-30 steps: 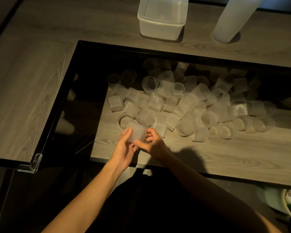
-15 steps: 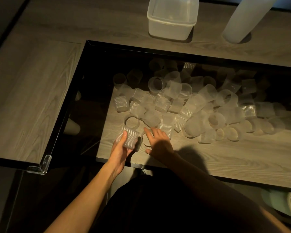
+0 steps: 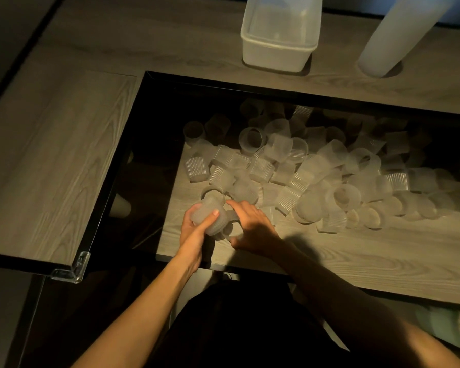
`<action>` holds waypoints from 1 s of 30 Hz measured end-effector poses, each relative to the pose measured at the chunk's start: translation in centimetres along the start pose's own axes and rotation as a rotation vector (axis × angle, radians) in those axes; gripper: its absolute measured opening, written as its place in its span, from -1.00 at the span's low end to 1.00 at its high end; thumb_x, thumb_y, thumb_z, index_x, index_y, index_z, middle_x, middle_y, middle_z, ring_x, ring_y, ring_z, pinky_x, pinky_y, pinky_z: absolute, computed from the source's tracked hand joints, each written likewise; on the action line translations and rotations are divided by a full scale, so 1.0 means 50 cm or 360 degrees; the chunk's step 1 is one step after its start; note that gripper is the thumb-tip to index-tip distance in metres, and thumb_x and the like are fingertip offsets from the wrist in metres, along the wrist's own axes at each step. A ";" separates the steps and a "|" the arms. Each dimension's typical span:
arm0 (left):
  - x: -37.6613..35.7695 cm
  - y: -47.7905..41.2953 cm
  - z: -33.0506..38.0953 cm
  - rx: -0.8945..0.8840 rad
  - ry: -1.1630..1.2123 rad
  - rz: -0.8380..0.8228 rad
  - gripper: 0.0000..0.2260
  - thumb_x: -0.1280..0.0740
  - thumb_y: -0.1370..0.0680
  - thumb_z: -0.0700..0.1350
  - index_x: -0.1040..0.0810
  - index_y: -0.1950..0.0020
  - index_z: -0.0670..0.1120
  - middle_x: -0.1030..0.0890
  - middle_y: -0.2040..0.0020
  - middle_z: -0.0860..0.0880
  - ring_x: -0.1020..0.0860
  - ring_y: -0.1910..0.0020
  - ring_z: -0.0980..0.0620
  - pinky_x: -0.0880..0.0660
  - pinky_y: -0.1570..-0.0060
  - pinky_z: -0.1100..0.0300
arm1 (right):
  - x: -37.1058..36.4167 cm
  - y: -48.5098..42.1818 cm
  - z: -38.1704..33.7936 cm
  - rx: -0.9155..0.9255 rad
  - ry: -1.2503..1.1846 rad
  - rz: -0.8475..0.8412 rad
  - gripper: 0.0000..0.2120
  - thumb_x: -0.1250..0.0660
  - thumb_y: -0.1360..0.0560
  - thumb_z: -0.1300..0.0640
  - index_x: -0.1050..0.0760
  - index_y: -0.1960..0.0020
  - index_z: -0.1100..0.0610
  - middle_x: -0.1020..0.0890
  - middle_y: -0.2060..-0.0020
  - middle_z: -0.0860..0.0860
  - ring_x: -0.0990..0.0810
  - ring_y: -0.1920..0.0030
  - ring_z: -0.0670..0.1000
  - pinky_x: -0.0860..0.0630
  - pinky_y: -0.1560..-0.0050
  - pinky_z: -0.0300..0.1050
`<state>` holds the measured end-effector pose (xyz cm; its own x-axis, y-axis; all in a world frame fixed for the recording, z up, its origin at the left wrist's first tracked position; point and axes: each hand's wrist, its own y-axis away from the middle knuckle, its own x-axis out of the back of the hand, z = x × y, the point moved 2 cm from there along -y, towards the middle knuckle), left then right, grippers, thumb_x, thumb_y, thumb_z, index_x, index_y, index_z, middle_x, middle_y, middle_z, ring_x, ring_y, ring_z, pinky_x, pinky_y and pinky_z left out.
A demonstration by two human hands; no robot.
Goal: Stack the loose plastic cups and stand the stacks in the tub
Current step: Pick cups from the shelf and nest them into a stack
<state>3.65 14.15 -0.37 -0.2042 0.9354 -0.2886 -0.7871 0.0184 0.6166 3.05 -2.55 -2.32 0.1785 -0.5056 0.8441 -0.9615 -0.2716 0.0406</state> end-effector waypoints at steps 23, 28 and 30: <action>-0.028 -0.017 -0.034 0.0204 0.0079 -0.0288 -0.33 -0.52 -0.47 0.06 -0.36 -0.51 -0.06 -0.59 -0.33 -0.22 -0.60 -0.29 -0.13 -0.50 -0.33 -0.12 | 0.022 0.018 -0.016 -0.0744 -0.1556 -0.0022 -0.12 -0.63 -0.31 0.20 -0.27 -0.51 0.07 -0.52 -0.31 0.08 -0.57 -0.24 -0.02 -0.54 -0.25 -0.13; -0.033 -0.010 -0.044 0.0273 0.0071 -0.0383 -0.28 -0.53 -0.47 -0.01 -0.30 -0.55 -0.09 -0.54 -0.37 -0.26 -0.57 -0.32 -0.17 -0.60 -0.15 0.02 | 0.036 0.006 -0.018 -0.0723 -0.1676 0.0015 -0.19 -0.57 -0.33 0.38 -0.29 -0.47 0.17 -0.51 -0.29 0.17 -0.55 -0.27 0.05 -0.51 -0.28 -0.15; -0.026 -0.011 -0.042 0.0320 0.0137 -0.0390 -0.28 -0.54 -0.47 -0.05 -0.29 -0.55 -0.10 -0.52 -0.39 -0.27 -0.57 -0.33 -0.18 -0.61 -0.12 0.05 | 0.039 0.001 -0.024 -0.0671 -0.1689 -0.0007 -0.25 -0.53 -0.37 0.41 -0.29 -0.47 0.19 -0.49 -0.31 0.18 -0.53 -0.29 0.04 -0.50 -0.26 -0.22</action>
<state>3.14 12.17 -1.89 -0.0778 0.8615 -0.5017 -0.6900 0.3168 0.6508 3.09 -2.57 -0.02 0.0756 -0.9968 -0.0262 -0.9183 -0.0798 0.3878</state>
